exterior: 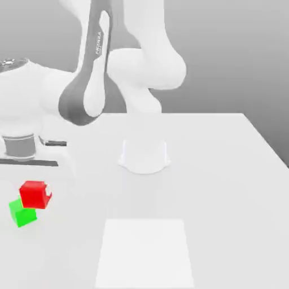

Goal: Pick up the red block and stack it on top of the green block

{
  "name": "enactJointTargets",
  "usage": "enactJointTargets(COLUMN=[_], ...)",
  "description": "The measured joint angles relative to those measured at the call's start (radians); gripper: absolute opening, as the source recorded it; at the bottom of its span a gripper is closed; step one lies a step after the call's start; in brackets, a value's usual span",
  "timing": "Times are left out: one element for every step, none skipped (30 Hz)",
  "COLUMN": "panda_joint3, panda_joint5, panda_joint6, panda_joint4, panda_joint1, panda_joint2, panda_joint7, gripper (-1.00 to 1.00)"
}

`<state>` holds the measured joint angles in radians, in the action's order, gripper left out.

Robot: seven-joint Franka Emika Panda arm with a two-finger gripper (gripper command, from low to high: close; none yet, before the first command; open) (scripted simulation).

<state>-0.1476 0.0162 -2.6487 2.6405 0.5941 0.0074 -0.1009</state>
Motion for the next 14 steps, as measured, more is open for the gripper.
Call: enactJointTargets(panda_joint3=[-0.007, -0.012, -0.016, -0.012, 0.0, 0.012, 0.017, 0.021, 0.026, 0.03, 0.035, 0.035, 0.035, 0.035], panda_joint5=[-0.004, -0.009, -0.015, -0.022, -0.03, -0.037, -0.046, -0.054, -0.063, -0.072, -0.08, -0.085, -0.085, -0.085], panda_joint6=[0.005, 0.009, 0.009, -0.001, -0.018, -0.037, -0.059, -0.082, -0.105, -0.13, -0.154, -0.169, -0.169, -0.169], panda_joint4=[-0.001, -0.003, -0.004, -0.006, -0.008, -0.01, -0.012, -0.013, -0.014, -0.014, -0.015, -0.015, -0.015, -0.015], panda_joint1=[0.031, 0.064, 0.098, 0.135, 0.144, 0.124, 0.122, 0.123, 0.125, 0.128, 0.132, 0.131, 0.131, 0.131], panda_joint2=[-0.003, -0.005, -0.003, 0.009, 0.026, 0.047, 0.07, 0.094, 0.119, 0.145, 0.171, 0.187, 0.187, 0.187], panda_joint7=[0.046, 0.092, 0.13, 0.153, 0.167, 0.177, 0.186, 0.193, 0.2, 0.206, 0.212, 0.215, 0.215, 0.215], gripper=[-1.0, -1.0, -1.0, -1.0, -1.0, -1.0, -1.0, -1.0, -1.0, -1.0, -1.0, 1.0, 1.0, 1.0])
